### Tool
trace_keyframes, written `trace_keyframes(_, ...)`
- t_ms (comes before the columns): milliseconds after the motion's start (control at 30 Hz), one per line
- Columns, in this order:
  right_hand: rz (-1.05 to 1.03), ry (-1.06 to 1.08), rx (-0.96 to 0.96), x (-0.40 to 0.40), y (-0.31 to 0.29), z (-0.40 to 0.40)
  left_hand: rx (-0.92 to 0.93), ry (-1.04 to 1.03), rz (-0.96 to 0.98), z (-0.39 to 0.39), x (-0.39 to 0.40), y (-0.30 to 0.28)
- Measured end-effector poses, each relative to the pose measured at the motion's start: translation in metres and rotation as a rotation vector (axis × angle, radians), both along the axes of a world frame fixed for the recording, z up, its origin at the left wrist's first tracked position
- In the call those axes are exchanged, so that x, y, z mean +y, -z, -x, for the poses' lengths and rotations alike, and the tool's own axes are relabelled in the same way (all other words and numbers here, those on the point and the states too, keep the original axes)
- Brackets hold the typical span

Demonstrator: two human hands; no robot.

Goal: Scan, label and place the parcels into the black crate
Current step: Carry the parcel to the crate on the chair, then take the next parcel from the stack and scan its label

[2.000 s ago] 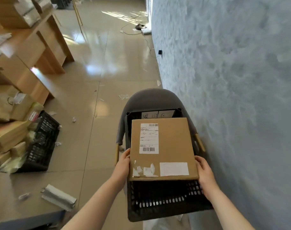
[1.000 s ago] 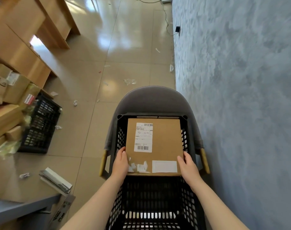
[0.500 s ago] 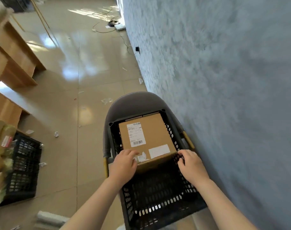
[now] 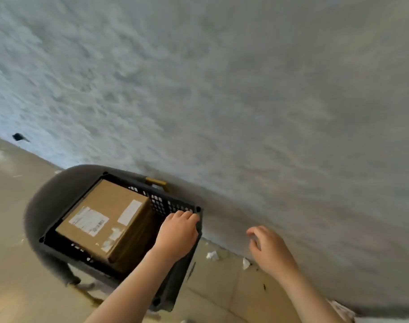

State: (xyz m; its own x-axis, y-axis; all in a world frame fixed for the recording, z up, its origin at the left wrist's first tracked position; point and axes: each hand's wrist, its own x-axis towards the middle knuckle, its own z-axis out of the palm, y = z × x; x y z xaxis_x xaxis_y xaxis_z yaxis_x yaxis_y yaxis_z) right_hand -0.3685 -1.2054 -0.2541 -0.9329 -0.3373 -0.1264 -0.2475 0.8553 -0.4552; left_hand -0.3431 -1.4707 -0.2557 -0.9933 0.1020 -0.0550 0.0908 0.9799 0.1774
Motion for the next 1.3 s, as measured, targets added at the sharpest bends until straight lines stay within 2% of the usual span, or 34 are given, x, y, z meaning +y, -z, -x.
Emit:
trace_keyframes(167, -0.064, 0.257, 0.064, 0.127, -0.018, -0.067, 0.052, 0.322, 0.011, 0.007, 0.13, -0.015)
trace_keyframes(300, -0.044, 0.488, 0.117, 0.236, -0.031, -0.141, 0.108, 0.587, 0.005, -0.015, 0.26, -0.029)
trace_keyframes(500, -0.042, 0.801, 0.152, 0.385, -0.062, -0.278, 0.15, 0.859, -0.133, -0.097, 0.463, -0.043)
trace_keyframes(667, -0.014, 1.053, 0.165, 0.488, -0.08, -0.388, 0.114, 1.054, -0.23, -0.167, 0.61, -0.064)
trace_keyframes(900, -0.066, 1.382, 0.21, 0.618, -0.093, -0.495, 0.12, 1.387, -0.353, -0.239, 0.802, -0.112)
trace_keyframes(1067, -0.102, 1.512, 0.202, 0.716, -0.102, -0.551, 0.108, 1.526, -0.416, -0.282, 0.938, -0.126)
trace_keyframes(1300, -0.132, 1.656, 0.209, 0.853, -0.112, -0.616, 0.081, 1.644, -0.384, -0.332, 1.111, -0.121)
